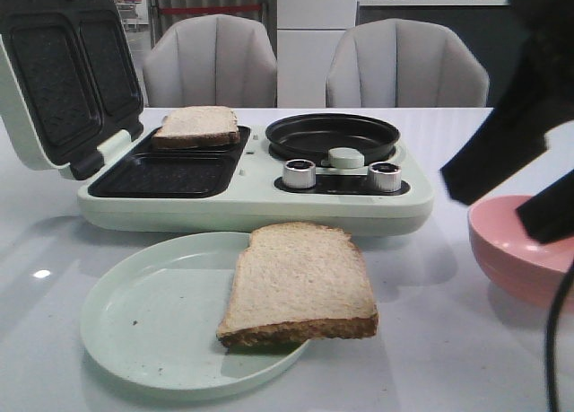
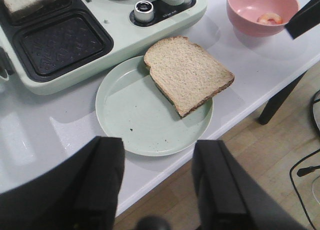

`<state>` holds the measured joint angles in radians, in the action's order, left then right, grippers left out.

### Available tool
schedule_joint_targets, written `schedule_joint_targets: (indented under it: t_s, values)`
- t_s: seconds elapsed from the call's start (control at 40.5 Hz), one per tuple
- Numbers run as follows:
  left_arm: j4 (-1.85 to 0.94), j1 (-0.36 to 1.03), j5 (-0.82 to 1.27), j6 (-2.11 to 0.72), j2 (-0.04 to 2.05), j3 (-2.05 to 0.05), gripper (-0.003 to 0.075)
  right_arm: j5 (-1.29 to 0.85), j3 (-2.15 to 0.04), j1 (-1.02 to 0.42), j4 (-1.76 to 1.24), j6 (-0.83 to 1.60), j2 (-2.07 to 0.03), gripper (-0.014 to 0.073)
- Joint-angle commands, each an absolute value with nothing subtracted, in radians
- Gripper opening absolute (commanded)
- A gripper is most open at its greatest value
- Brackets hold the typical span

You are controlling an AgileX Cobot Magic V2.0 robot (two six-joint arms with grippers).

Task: Make breakfast with bread and shrimp
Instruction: 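Lower the right gripper and grasp the remaining bread slice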

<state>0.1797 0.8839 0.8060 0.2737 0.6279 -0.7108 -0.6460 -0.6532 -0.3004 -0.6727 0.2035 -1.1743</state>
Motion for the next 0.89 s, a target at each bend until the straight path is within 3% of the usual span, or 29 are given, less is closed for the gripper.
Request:
schedule_joint_targets:
  t_s: [0.0,0.469,0.864]
  values:
    - [0.185,0.893,0.73,0.271,0.628,-0.738,0.0385,-0.567,-0.703,-0.353,-0.739,0.219,-1.254,0.0505]
    - [0.185,0.893,0.73,0.271,0.628,-0.738,0.0385,-0.527,-0.918,-0.403,-0.747,0.219,-1.631,0.0505]
    - [0.185,0.893,0.73,0.271,0.628,-0.738,0.0385,-0.526,-0.987,-0.402,-0.746,0.219,-1.733,0.0485]
